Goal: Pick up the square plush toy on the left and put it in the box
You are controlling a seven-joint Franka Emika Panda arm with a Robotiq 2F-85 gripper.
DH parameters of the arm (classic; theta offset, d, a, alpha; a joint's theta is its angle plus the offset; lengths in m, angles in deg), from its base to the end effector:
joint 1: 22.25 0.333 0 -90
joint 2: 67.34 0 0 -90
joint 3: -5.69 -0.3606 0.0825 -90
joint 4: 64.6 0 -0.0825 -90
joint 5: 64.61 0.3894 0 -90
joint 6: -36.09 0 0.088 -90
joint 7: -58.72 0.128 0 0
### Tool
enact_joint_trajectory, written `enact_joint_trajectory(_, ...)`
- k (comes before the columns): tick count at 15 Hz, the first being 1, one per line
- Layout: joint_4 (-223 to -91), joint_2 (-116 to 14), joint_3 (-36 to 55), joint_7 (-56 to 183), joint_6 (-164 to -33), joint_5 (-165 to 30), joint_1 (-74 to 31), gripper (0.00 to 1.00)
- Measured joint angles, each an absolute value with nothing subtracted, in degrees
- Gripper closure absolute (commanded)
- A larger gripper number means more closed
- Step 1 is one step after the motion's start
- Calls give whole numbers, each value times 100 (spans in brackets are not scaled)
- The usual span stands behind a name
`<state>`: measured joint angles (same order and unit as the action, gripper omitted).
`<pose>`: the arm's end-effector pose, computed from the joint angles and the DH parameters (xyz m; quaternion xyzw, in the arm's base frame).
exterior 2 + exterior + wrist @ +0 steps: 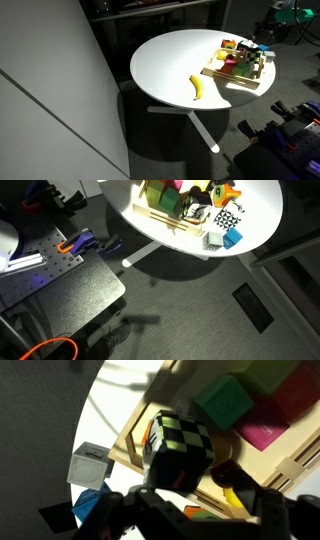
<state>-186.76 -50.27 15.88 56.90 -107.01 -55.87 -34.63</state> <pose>0.5537 -0.2263 0.2934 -0.9715 0.2332 -0.0412 0.0138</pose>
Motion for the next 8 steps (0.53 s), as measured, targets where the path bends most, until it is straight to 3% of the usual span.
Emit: enact_joint_trajectory(8, -18708, -5434, 1102, 5400, -9283, -5187, -3400, 0)
